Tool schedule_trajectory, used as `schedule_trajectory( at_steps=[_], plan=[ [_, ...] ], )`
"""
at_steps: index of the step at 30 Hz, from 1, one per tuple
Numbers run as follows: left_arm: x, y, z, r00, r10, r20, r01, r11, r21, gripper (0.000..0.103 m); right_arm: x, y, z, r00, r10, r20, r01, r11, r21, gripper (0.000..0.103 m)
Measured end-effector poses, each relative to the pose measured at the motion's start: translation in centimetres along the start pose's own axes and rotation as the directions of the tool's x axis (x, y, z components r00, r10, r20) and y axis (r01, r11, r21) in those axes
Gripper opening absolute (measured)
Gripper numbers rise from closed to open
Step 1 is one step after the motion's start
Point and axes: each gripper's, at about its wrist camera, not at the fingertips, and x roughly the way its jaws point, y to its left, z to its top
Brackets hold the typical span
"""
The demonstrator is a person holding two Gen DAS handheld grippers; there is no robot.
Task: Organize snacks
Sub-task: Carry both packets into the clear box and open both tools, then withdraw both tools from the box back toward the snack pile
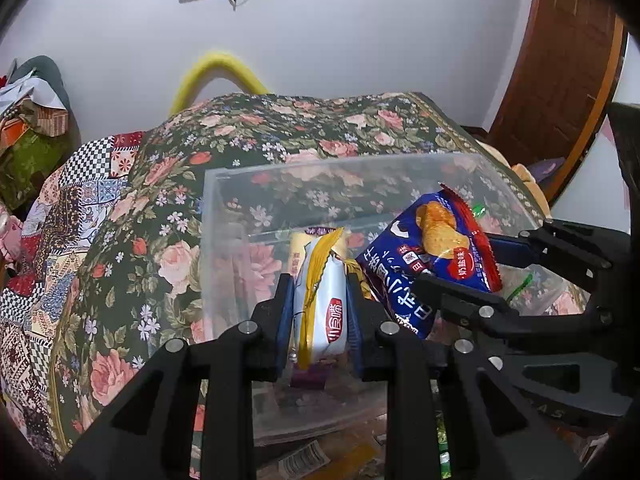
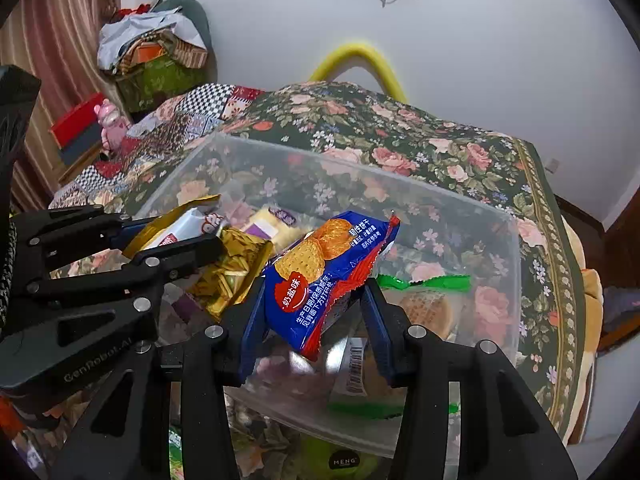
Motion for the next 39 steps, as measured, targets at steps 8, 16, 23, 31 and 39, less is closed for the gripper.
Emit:
schedule_trajectory(
  at_steps=[8, 16, 23, 31, 39],
  plan=[
    [0.2, 0.5, -0.3, 1.000, 0.015, -0.021, -0.016, 0.999, -0.035, 0.032, 0.2, 0.0, -1.2, 0.998, -0.014, -0.059, 0.014, 1.000, -0.013, 0.046],
    [-2.9, -0.2, -0.5, 0.999, 0.027, 0.025, -0.027, 1.000, -0.013, 0.051, -2.3, -0.5, -1.3, 0.999, -0.041, -0.029, 0.042, 0.999, 0.010, 0.061],
    [-8.0, -0.4, -0.6, 0.996, 0.021, 0.091, -0.021, 1.000, -0.007, 0.058, -6.6, -0.7, -1.5, 0.997, -0.069, 0.039, 0.067, 0.997, 0.045, 0.063],
    [-13.6, -1.1, -2.0, 0.989, 0.008, 0.148, -0.010, 1.000, 0.011, 0.060, -12.7, 0.2, -2.7, 0.986, -0.064, 0.151, 0.054, 0.996, 0.067, 0.066],
    [-17.5, -1.9, -5.6, 0.986, -0.002, 0.165, -0.003, 1.000, 0.030, 0.066, -16.1, 2.2, -5.6, 0.975, -0.079, 0.206, 0.066, 0.996, 0.068, 0.073]
  ],
)
